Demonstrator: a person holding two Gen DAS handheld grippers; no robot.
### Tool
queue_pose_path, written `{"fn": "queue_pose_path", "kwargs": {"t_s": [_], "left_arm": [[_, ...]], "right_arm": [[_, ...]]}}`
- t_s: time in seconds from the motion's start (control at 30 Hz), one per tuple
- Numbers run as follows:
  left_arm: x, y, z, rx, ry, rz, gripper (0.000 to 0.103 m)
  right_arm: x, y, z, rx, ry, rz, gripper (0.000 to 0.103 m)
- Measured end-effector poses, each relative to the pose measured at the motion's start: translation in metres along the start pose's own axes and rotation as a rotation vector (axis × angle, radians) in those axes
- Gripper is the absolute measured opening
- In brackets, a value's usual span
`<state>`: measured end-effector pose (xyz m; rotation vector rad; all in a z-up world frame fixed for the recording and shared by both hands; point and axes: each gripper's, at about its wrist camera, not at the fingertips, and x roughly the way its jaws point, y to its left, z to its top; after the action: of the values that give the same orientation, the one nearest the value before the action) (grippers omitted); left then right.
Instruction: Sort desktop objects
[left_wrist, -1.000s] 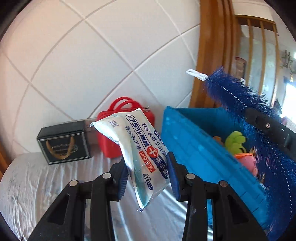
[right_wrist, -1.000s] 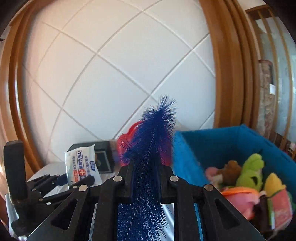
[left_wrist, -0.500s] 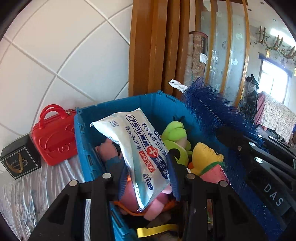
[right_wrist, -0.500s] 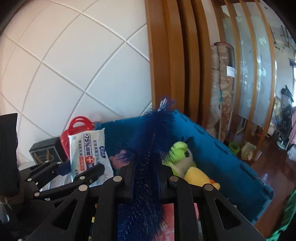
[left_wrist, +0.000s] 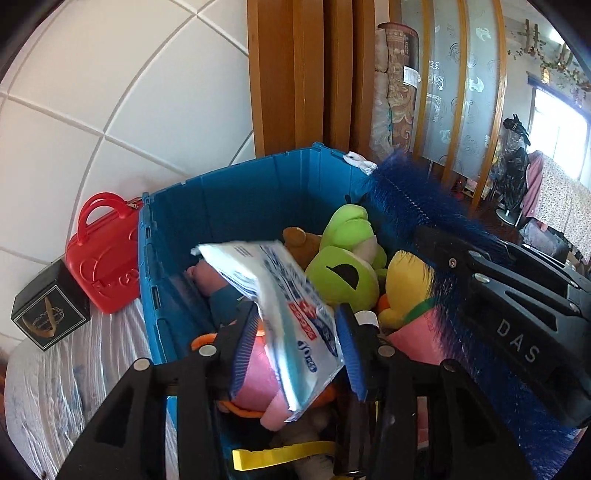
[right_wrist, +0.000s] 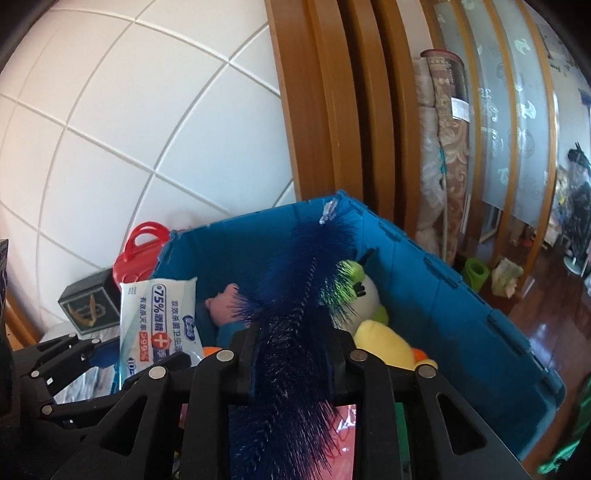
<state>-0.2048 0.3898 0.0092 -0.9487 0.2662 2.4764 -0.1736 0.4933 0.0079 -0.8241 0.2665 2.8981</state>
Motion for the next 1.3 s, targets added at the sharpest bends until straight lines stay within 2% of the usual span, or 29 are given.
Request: {"fn": "queue_pose_path", "kwargs": {"t_s": [0.07, 0.13, 0.17, 0.23, 0.53, 0.6, 0.7, 0.77, 0.8, 0.9, 1.1, 1.17, 1.3], "left_arm": [[-0.001, -0.001, -0.003, 0.011, 0.000, 0.022, 0.071], [-0.002, -0.001, -0.004, 0.015, -0.005, 0.031, 0.078], [-0.002, -0.001, -0.005, 0.015, -0.006, 0.036, 0.078], [-0.002, -0.001, -0.006, 0.014, 0.002, 0.039, 0.078], [-0.022, 0.002, -0.021, 0.009, -0.015, 0.022, 0.078], [-0.032, 0.003, -0.028, 0.006, -0.024, 0.020, 0.079], [-0.050, 0.008, -0.042, -0.006, -0.045, 0.023, 0.090], [-0.065, 0.011, -0.051, -0.011, -0.076, 0.047, 0.099], [-0.072, 0.011, -0.056, -0.011, -0.093, 0.060, 0.101], [-0.093, 0.016, -0.072, -0.019, -0.134, 0.082, 0.102], [-0.133, 0.036, -0.104, -0.116, -0.191, 0.107, 0.102], [-0.148, 0.041, -0.113, -0.137, -0.215, 0.123, 0.102], [-0.177, 0.038, -0.127, -0.115, -0.272, 0.112, 0.102]], "right_arm": [[0.002, -0.002, -0.002, 0.008, 0.010, 0.004, 0.042], [0.002, -0.004, -0.004, 0.007, 0.015, -0.009, 0.057], [0.002, -0.003, -0.005, 0.004, 0.017, -0.017, 0.060], [0.001, -0.003, -0.007, 0.010, 0.026, -0.022, 0.075], [-0.028, -0.003, -0.024, 0.033, 0.028, -0.091, 0.098], [-0.040, -0.001, -0.029, 0.035, 0.020, -0.109, 0.100], [-0.060, 0.007, -0.036, 0.034, 0.016, -0.134, 0.102], [-0.073, 0.013, -0.042, 0.032, 0.013, -0.134, 0.103], [-0.081, 0.016, -0.045, 0.030, 0.007, -0.141, 0.103], [-0.104, 0.024, -0.057, 0.024, -0.008, -0.155, 0.103], [-0.155, 0.038, -0.076, -0.012, -0.075, -0.179, 0.103], [-0.167, 0.043, -0.083, -0.038, -0.073, -0.200, 0.103], [-0.181, 0.047, -0.098, -0.065, -0.063, -0.215, 0.103]]}}
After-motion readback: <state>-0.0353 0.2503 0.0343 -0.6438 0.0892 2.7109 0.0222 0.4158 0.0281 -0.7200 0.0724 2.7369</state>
